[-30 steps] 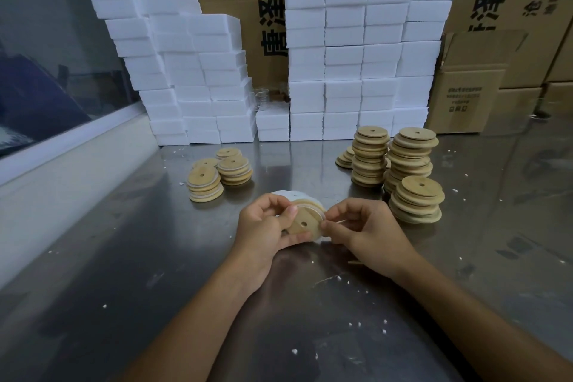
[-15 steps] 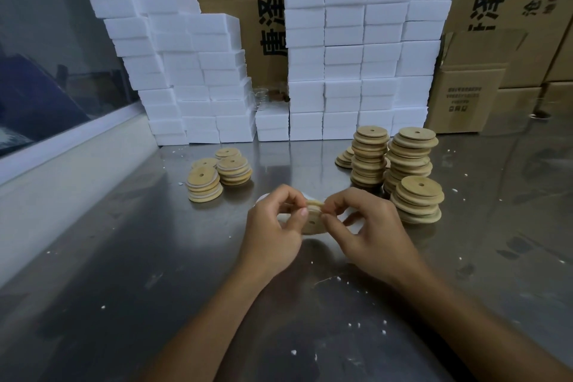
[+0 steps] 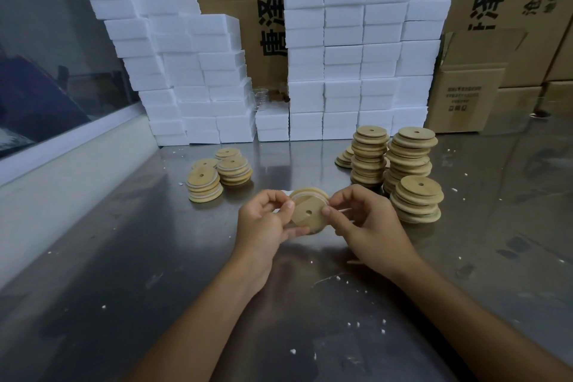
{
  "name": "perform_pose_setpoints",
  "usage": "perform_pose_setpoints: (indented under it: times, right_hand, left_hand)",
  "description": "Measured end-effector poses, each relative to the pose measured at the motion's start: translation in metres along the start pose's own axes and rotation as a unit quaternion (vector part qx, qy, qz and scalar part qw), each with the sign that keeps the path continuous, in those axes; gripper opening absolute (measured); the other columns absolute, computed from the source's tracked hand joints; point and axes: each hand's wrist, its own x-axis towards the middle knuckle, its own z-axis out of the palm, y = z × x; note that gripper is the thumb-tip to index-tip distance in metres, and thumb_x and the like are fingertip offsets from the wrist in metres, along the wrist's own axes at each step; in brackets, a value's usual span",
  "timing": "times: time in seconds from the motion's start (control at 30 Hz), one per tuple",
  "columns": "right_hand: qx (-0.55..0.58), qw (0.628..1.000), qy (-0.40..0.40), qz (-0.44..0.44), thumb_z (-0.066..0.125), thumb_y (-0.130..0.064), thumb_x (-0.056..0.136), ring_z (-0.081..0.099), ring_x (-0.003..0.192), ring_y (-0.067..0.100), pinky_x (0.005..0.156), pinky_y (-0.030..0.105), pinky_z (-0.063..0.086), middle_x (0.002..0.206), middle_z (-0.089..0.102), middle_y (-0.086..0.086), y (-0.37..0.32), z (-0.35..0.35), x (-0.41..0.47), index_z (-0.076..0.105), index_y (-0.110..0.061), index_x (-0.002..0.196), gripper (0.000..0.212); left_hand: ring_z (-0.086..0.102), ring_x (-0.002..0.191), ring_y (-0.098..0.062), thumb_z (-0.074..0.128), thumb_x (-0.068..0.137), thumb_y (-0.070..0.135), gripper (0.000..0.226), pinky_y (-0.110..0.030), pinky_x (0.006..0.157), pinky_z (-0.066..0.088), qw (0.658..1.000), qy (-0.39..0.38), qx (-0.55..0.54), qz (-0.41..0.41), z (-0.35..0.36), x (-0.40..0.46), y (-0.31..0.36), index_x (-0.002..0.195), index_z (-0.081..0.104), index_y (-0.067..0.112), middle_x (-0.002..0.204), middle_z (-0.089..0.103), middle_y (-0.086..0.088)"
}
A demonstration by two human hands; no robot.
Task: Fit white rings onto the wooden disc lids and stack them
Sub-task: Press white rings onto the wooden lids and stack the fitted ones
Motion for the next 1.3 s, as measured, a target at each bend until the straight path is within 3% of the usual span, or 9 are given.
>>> perform_pose_setpoints:
  times: [0.13,0.27,0.43,0.57,0.7,0.83,1.1,1.23,1.3]
  right_hand:
    - [0.051,0.998,0.001,0.02,0.073,-0.004,0.087,0.071,0.066,0.028,0.061,0.035,0.058,0.078,0.071,0.004,0.0,0.004,-0.002,0.061,-0.014,0.09,0.016]
    - [0.072,0.996,0.041,0.018,0.072,-0.003,0.088,0.065,0.061,0.021,0.062,0.04,0.057,0.075,0.071,0.008,-0.001,0.005,-0.001,0.064,-0.008,0.091,0.01]
    - [0.058,0.997,0.043,0.018,0.073,-0.006,0.087,0.069,0.066,0.021,0.059,0.033,0.059,0.081,0.071,0.002,-0.005,0.005,-0.002,0.066,-0.012,0.091,0.01]
    - [-0.009,0.998,0.049,0.024,0.072,-0.009,0.088,0.069,0.069,0.025,0.062,0.04,0.058,0.076,0.071,-0.004,-0.002,0.004,-0.003,0.069,-0.018,0.085,0.01]
    - [-0.026,0.997,0.057,0.041,0.071,-0.009,0.089,0.069,0.064,0.015,0.059,0.029,0.056,0.073,0.071,-0.004,-0.001,0.001,-0.002,0.069,-0.018,0.085,0.01]
    - [-0.025,0.996,0.063,0.057,0.071,-0.009,0.089,0.069,0.063,0.018,0.058,0.027,0.056,0.076,0.071,0.001,0.0,0.0,0.0,0.07,-0.015,0.086,0.007]
    - [-0.025,0.995,0.064,0.074,0.071,-0.008,0.088,0.069,0.062,0.019,0.065,0.035,0.059,0.077,0.072,0.001,0.005,0.002,0.003,0.071,-0.016,0.084,0.009]
    - [-0.023,0.995,0.059,0.079,0.071,-0.008,0.088,0.069,0.063,0.02,0.064,0.034,0.058,0.079,0.072,0.003,0.004,0.003,0.003,0.071,-0.016,0.085,0.008]
    - [-0.024,0.995,0.053,0.08,0.071,-0.009,0.088,0.068,0.063,0.021,0.063,0.033,0.057,0.079,0.072,0.003,0.003,0.004,0.003,0.071,-0.016,0.085,0.007]
  left_hand:
    - [0.068,0.074,-0.025,0.053,0.095,-0.004,0.018,-0.035,0.06,0.06,1.0,0.001,-0.004,-0.014,-0.002,0.001,0.002,0.079,0.055,0.005,0.091,0.062,-0.017]
    - [0.061,0.068,-0.016,0.061,0.092,0.001,0.016,-0.032,0.054,0.058,0.987,-0.005,0.15,0.05,-0.009,0.003,0.003,0.077,0.06,0.008,0.076,0.061,-0.006]
    - [0.055,0.054,-0.015,0.057,0.093,0.0,0.01,-0.032,0.051,0.054,0.997,-0.043,0.062,-0.003,-0.017,0.007,0.008,0.083,0.06,0.002,0.067,0.057,-0.01]
    - [0.057,0.046,-0.017,0.055,0.093,0.0,0.014,-0.031,0.048,0.054,0.997,0.061,-0.043,0.021,-0.033,0.021,0.018,0.08,0.059,0.0,0.052,0.054,-0.005]
    - [0.059,0.041,-0.014,0.055,0.093,0.003,0.022,-0.022,0.044,0.051,0.974,0.18,-0.132,0.036,-0.067,0.043,0.029,0.07,0.052,0.004,0.047,0.05,-0.001]
    - [0.059,0.039,-0.007,0.054,0.093,0.006,0.023,-0.015,0.039,0.044,0.954,0.261,-0.148,0.017,-0.091,0.067,0.035,0.07,0.049,0.01,0.054,0.053,0.001]
    - [0.036,0.022,-0.003,0.049,0.095,0.012,0.016,-0.014,0.025,0.018,0.967,0.23,0.056,-0.092,-0.112,0.131,0.064,0.079,0.051,0.015,0.081,0.058,0.003]
    - [0.035,0.036,-0.004,0.042,0.098,0.003,0.024,-0.014,0.03,0.02,0.962,0.208,0.104,-0.14,-0.11,0.146,0.07,0.076,0.046,0.014,0.071,0.063,0.001]
    - [0.035,0.029,-0.003,0.035,0.099,0.002,0.027,-0.014,0.029,0.019,0.961,0.202,0.104,-0.156,-0.109,0.151,0.069,0.075,0.041,0.013,0.068,0.065,0.002]
